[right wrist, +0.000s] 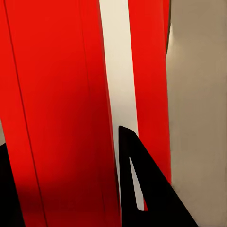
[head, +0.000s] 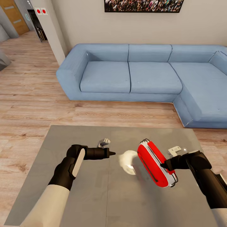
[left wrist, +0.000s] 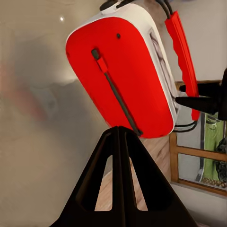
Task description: Turn on the radio receiver that's on the table in the living room.
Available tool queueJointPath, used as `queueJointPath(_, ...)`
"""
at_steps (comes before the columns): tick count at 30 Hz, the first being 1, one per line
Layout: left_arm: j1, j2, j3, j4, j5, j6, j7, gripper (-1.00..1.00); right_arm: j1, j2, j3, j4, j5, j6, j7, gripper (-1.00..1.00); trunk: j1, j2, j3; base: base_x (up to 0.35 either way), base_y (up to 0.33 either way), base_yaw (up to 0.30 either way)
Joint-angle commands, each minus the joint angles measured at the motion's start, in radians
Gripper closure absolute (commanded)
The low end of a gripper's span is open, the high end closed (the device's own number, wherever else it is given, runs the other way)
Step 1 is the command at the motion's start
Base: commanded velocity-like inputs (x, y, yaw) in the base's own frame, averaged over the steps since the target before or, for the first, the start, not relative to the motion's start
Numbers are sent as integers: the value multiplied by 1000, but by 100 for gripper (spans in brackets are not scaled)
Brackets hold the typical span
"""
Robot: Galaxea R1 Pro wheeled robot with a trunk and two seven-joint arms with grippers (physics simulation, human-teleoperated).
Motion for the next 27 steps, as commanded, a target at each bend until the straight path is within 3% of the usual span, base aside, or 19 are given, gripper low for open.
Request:
queueJointPath(1, 0, 0, 0, 0, 0, 0, 0, 100, 1, 2, -2, 0, -2, -2, -1, 100, 0, 0, 0, 0, 0, 0)
queueJointPath(11, 0, 0, 0, 0, 0, 0, 0, 100, 24, 26, -9, 4, -2, -82, -56, 100, 0, 0, 0, 0, 0, 0)
queueJointPath(15, 0, 0, 0, 0, 0, 0, 0, 100, 39, 49, -9, 9, -4, -111, -117, 100, 0, 0, 0, 0, 0, 0)
queueJointPath(27, 0, 0, 0, 0, 0, 0, 0, 100, 55, 58, -9, 20, -9, -164, -143, 100, 0, 0, 0, 0, 0, 0)
